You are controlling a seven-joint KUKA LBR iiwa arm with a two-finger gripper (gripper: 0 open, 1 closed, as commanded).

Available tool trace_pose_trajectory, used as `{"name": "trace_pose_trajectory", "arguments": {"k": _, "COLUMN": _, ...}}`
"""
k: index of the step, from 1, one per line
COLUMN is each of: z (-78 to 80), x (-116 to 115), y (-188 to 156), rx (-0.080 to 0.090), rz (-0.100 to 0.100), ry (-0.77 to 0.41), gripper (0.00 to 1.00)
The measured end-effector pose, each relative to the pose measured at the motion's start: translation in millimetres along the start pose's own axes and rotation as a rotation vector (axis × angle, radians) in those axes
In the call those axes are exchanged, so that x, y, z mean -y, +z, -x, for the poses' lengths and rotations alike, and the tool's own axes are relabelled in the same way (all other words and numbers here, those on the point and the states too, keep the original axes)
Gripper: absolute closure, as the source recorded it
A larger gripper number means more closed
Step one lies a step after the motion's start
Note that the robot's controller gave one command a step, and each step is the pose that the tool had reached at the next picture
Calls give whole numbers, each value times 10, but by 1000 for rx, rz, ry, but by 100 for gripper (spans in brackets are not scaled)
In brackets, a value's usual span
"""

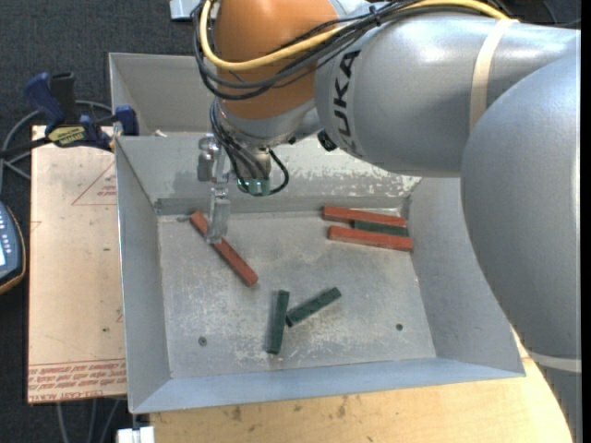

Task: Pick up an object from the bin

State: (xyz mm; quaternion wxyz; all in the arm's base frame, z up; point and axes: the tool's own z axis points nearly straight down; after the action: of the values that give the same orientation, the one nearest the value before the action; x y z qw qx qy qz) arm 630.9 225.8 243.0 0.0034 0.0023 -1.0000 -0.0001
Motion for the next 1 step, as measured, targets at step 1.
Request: {"name": "trace_pose_trajectory", "arguments": {"k": 1, "z": -48, "x": 773, "y": 1755, "rx": 2, "rz": 0, "ry": -296, "gripper": 0}}
